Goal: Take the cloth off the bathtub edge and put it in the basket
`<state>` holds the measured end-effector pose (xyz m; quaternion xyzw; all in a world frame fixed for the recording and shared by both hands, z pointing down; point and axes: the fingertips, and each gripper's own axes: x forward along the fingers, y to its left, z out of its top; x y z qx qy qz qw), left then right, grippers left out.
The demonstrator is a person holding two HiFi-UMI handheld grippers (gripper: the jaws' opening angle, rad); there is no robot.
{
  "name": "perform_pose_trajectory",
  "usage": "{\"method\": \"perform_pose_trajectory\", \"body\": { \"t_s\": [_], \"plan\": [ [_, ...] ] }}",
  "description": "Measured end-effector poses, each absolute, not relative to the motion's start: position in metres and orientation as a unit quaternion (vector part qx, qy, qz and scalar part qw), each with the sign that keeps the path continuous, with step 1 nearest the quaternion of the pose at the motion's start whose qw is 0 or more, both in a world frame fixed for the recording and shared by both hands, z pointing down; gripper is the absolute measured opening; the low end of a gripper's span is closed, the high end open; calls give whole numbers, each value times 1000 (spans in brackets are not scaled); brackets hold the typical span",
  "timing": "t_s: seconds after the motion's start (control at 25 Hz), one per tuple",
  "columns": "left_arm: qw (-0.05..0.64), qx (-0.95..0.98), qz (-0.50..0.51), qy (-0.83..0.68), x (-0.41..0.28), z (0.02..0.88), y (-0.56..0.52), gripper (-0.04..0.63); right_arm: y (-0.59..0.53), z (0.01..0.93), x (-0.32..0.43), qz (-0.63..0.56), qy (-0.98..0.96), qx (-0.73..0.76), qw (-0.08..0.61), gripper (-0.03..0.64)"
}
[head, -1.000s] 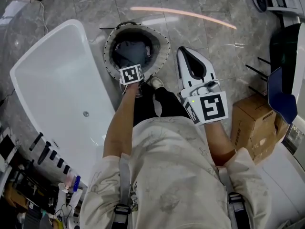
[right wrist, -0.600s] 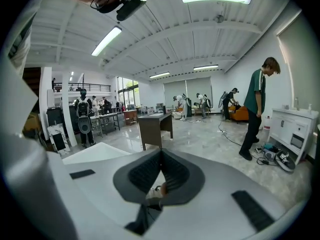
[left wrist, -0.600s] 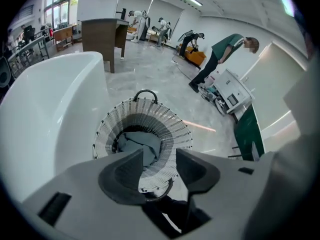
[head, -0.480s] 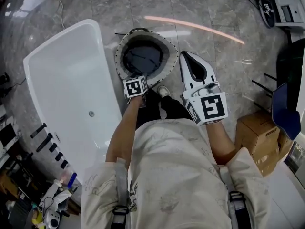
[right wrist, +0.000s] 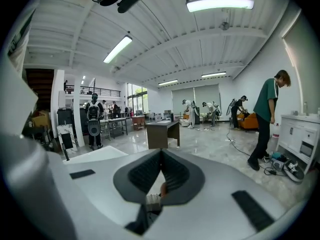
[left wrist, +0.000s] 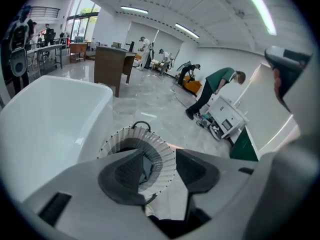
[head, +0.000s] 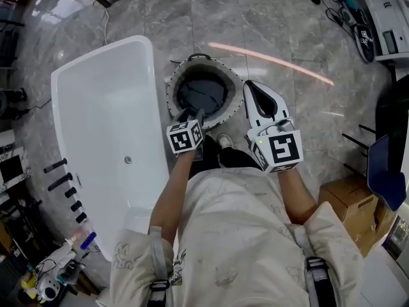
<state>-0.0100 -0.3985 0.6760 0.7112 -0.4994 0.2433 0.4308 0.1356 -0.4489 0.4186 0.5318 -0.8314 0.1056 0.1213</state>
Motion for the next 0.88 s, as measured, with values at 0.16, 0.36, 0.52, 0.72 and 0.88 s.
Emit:
{"method": "perform_pose_trajectory", "body": {
  "t_s": [0.16,0.36,0.52,0.72,0.88],
  "plan": [
    [408,720,204,-523,-20,634,-394,201,-442,404,139,82,-839,526,114,-12],
    [354,735,161,-555,-33,569,-397,201,-441,380,147,59,-840,532,93,-12],
    [289,755,136,-573,-40,510,-400,192,-441,357,149,37,-841,535,70,-12],
    [185,782,122,-583,-32,436,-402,181,-436,322,151,15,-846,531,42,-12],
    [124,793,94,-589,-21,379,-398,181,-431,294,154,-4,-848,529,35,-12]
  ]
}}
